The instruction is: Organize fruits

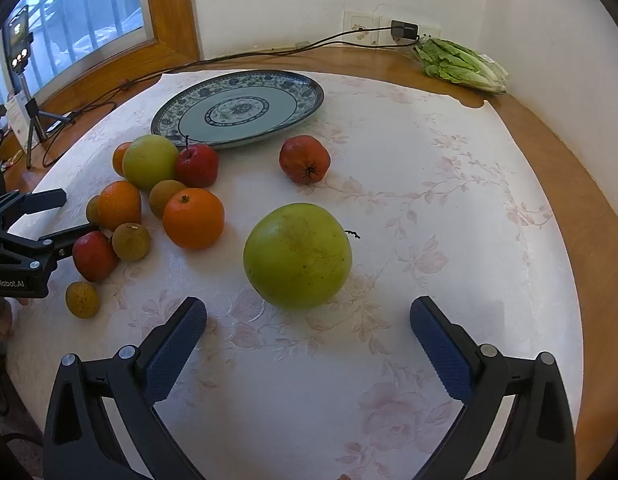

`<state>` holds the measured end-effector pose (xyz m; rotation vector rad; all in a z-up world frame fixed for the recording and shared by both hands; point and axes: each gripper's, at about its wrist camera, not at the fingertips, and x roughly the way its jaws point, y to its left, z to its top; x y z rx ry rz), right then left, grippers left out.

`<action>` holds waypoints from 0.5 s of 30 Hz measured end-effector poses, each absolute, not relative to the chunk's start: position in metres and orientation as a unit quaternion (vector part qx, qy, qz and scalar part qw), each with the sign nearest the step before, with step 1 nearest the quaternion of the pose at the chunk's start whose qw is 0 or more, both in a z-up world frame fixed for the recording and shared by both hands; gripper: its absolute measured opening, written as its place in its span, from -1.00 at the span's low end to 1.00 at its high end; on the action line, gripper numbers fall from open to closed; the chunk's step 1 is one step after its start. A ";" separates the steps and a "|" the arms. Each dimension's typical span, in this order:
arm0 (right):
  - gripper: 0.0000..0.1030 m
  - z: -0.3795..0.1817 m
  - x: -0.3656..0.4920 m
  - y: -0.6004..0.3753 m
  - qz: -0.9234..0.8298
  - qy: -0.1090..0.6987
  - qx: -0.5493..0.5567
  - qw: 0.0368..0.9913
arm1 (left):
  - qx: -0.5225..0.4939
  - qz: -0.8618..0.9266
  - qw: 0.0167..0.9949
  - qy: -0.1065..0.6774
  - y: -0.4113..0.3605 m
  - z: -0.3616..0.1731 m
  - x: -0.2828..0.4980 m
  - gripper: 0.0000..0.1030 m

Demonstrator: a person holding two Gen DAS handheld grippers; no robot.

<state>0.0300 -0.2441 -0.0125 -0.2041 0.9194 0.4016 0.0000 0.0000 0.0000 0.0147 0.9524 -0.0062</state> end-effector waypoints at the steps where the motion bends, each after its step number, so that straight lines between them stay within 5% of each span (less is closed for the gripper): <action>1: 1.00 -0.013 0.030 -0.244 0.192 0.440 -0.096 0.872 | 0.007 -0.003 0.889 0.458 0.000 0.000 0.000 1.00; 15: 1.00 -0.012 0.030 -0.244 0.192 0.438 -0.097 0.873 | 0.007 -0.003 0.889 0.457 0.000 0.000 0.000 1.00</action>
